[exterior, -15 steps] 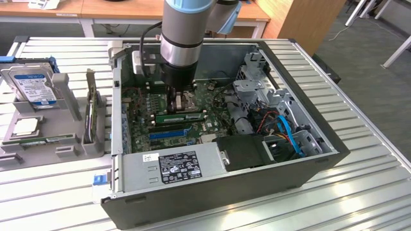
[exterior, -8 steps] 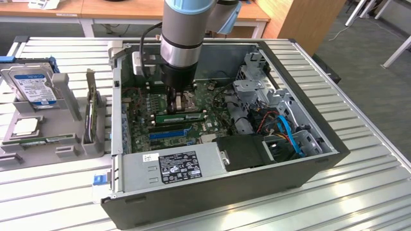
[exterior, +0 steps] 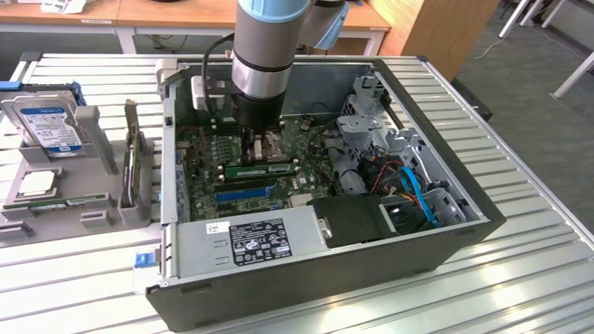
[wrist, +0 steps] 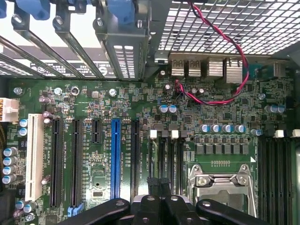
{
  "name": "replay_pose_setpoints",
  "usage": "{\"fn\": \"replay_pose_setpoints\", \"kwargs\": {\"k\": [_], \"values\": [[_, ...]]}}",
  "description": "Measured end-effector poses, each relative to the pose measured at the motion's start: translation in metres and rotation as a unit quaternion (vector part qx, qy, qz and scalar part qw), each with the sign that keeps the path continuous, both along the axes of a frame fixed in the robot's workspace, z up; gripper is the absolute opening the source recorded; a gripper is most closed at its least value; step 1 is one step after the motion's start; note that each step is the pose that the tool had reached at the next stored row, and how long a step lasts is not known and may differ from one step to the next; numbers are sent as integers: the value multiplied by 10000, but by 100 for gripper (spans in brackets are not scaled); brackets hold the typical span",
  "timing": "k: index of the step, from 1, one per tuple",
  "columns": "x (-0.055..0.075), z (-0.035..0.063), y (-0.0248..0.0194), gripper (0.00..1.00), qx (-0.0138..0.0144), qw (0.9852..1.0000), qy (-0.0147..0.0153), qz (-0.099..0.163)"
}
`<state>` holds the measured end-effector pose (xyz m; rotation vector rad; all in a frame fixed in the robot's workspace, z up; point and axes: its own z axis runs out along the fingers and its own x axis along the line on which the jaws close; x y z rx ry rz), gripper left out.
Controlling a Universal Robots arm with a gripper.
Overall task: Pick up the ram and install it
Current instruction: 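Press down the ram until it locks into place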
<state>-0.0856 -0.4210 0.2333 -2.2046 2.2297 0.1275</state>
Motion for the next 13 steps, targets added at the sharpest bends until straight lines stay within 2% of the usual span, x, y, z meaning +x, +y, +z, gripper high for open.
{"fn": "replay_pose_setpoints", "kwargs": {"k": [13], "values": [[0, -31, -6, 10, 0, 10000, 0, 0]]}}
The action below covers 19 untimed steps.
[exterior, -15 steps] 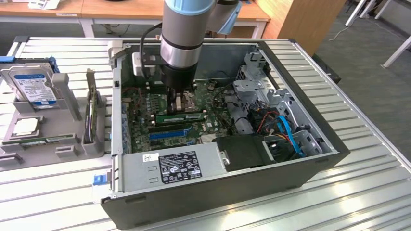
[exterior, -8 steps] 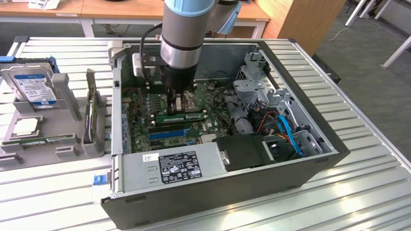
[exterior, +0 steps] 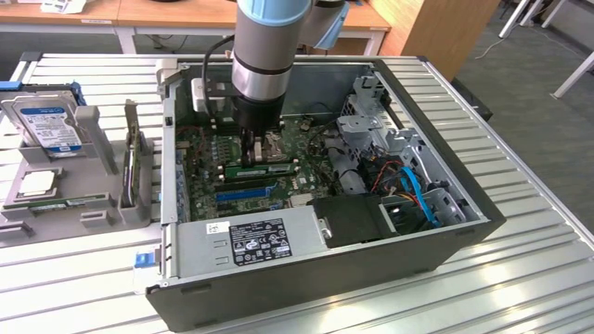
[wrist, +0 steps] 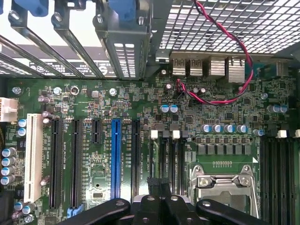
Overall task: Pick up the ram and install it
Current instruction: 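Press down the ram until it locks into place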
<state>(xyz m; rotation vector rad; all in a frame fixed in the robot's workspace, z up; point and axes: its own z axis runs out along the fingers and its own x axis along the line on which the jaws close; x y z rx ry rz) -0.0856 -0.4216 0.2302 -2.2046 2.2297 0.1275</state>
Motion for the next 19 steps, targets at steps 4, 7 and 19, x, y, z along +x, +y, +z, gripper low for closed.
{"fn": "replay_pose_setpoints", "kwargs": {"k": [4, 7, 19], "values": [[0, -4, -1, 10, 0, 10000, 0, 0], [0, -5, -1, 10, 0, 10000, 0, 0], [0, -26, -1, 10, 0, 10000, 0, 0]]}}
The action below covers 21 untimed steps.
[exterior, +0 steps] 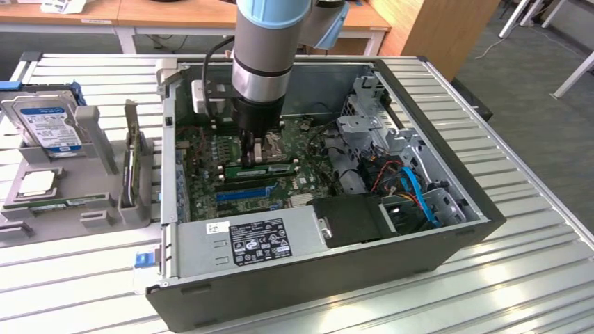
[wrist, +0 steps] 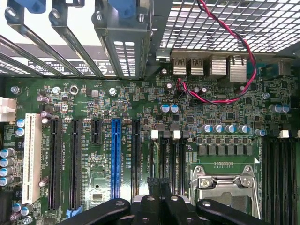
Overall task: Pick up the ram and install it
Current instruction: 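Press down the ram until it locks into place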
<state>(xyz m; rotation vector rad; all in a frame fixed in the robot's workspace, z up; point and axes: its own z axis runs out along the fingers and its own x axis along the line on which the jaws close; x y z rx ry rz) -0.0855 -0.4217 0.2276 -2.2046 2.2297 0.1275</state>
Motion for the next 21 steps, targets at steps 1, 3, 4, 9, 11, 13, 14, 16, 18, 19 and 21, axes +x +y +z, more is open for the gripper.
{"fn": "replay_pose_setpoints", "kwargs": {"k": [1, 3, 4, 9, 11, 13, 14, 16, 18, 19, 21], "values": [[0, -2, 0, 10, 0, 10000, 0, 0], [0, -7, 0, 10, 0, 10000, 1, 0], [0, -9, 0, 10, 0, 10000, 0, 0], [0, -17, 0, 10, 0, 10000, 0, 0], [0, -17, 0, 10, 0, 10000, 0, 0], [0, -17, 0, 10, 0, 10000, 0, 0], [0, -17, 0, 10, 0, 10000, 0, 0], [0, -19, -1, 10, 0, 10000, 0, 0], [-1, -21, -2, 10, 0, 10000, 0, -1], [0, -22, -2, 10, 0, 10000, 0, 0], [0, -24, -3, 10, 1, 10000, -1, 0]]}}
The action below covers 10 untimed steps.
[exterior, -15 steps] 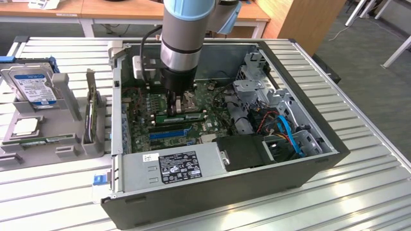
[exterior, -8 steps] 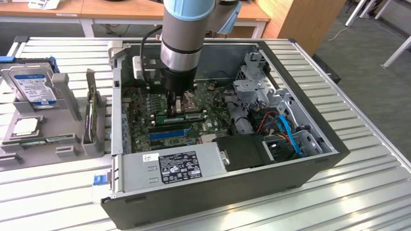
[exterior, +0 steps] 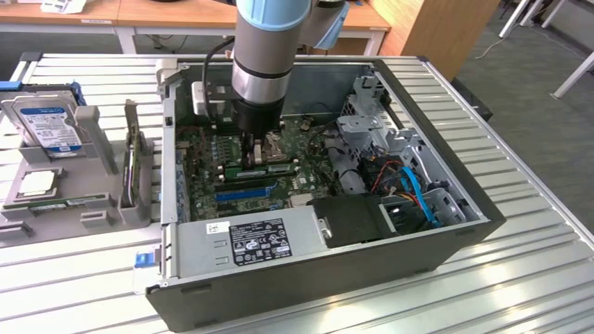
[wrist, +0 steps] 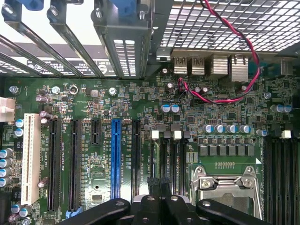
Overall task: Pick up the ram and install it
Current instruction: 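Press down the ram until it locks into place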
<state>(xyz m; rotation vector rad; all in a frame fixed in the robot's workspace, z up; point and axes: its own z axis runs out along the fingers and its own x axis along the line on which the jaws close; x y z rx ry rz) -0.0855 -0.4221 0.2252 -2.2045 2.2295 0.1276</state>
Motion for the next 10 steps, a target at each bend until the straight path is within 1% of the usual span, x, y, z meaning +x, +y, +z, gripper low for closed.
{"fn": "replay_pose_setpoints", "kwargs": {"k": [10], "values": [[0, -4, -5, 10, -1, 10000, 0, 0]]}}
